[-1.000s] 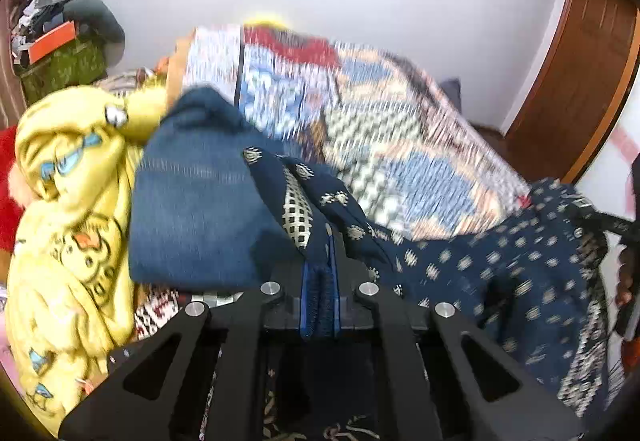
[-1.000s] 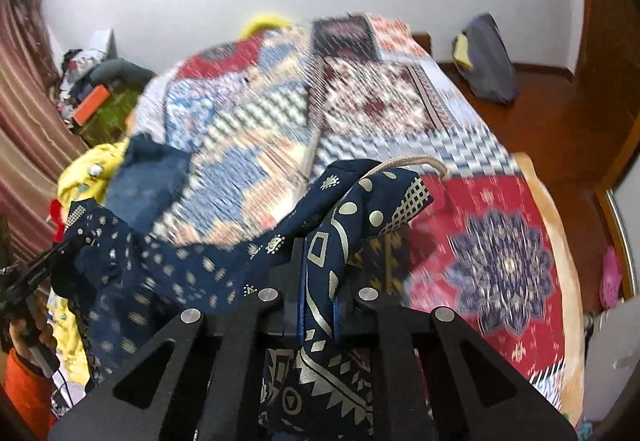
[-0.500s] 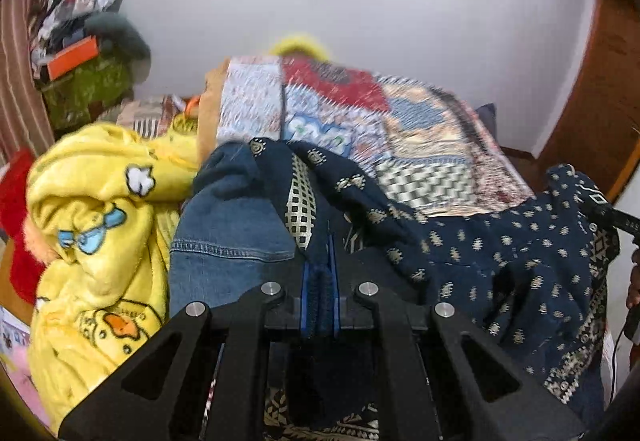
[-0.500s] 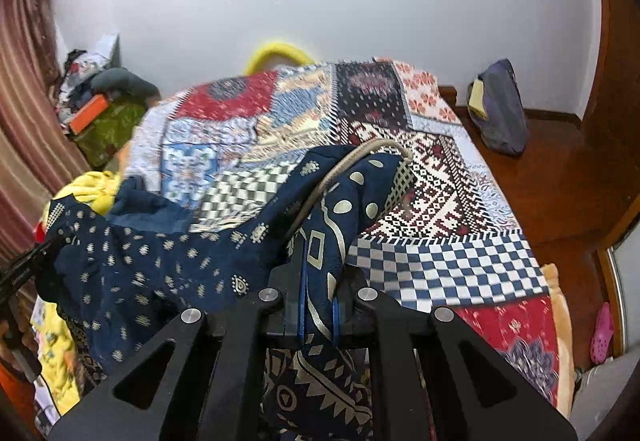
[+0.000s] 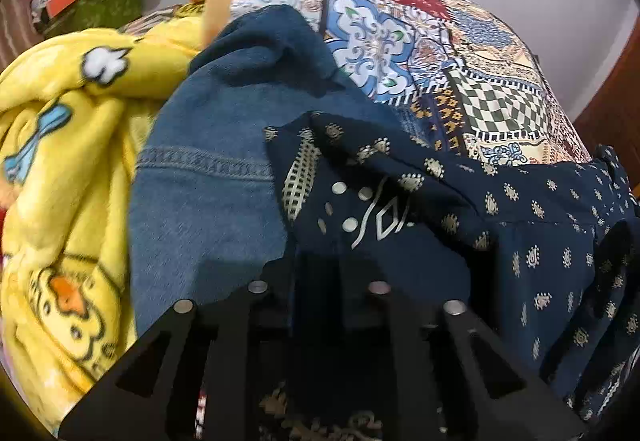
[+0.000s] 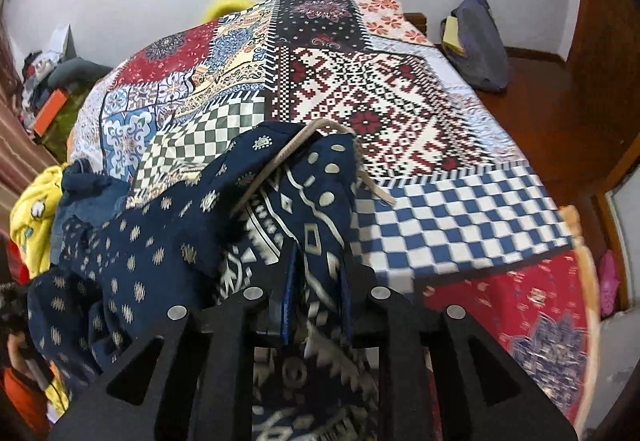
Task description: Fold large clothes
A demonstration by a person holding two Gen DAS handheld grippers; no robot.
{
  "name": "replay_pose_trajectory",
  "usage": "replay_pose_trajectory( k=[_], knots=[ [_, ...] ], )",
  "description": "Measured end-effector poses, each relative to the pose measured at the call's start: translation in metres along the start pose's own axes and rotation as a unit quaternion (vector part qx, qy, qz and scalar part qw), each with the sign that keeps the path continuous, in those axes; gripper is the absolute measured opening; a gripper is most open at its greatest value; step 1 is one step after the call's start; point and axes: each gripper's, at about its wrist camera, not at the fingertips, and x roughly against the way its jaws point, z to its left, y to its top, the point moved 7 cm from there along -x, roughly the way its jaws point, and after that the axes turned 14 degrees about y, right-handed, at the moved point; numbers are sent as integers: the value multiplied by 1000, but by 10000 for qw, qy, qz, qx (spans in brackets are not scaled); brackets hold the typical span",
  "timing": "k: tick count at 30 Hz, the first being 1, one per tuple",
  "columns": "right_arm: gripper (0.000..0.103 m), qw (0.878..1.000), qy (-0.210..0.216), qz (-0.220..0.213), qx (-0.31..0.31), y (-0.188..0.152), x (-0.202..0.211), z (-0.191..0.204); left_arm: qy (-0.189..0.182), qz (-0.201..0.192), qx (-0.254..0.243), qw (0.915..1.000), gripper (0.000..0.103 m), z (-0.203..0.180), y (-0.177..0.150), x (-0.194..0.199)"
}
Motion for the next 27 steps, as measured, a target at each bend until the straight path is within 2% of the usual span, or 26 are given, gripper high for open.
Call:
replay_pose_trajectory(
  k=[3, 6, 8, 9, 11, 17, 20, 21, 23, 27],
  knots=[
    [18, 9996, -190, 99, 208, -6, 19, 9, 84, -39, 46, 9999, 29, 6, -3, 17],
    [21, 9987, -293, 108, 411, -12, 41, 21, 146, -222, -131, 9996, 31, 8, -6, 46],
    [33, 9980, -315, 65, 536, -16, 57, 30, 143, -392, -241, 9988, 36, 6, -7, 71],
    [38, 9974, -348, 23, 623, -19, 70, 37, 139, -482, -287, 9983, 41, 6, -7, 83],
    [53, 9963, -417, -65, 744, -21, 87, 47, 131, -698, -388, 9967, 50, 5, -8, 112],
    [57, 9927, -445, -284, 1082, -33, 147, 78, -45, -1206, -615, 9908, 70, 6, -17, 195],
    [58, 9888, -557, -399, 1324, -42, 172, 89, -107, -1392, -666, 9880, 90, 9, -25, 227],
    [60, 9877, -581, -419, 1390, -45, 177, 92, -141, -1460, -660, 9870, 93, 11, -28, 236],
    [70, 9852, -584, -456, 1548, -56, 191, 99, -214, -1581, -679, 9849, 93, 14, -38, 255],
    [73, 9829, -542, -449, 1703, -81, 206, 103, -357, -1525, -787, 9845, 94, 21, -63, 272]
  ],
)
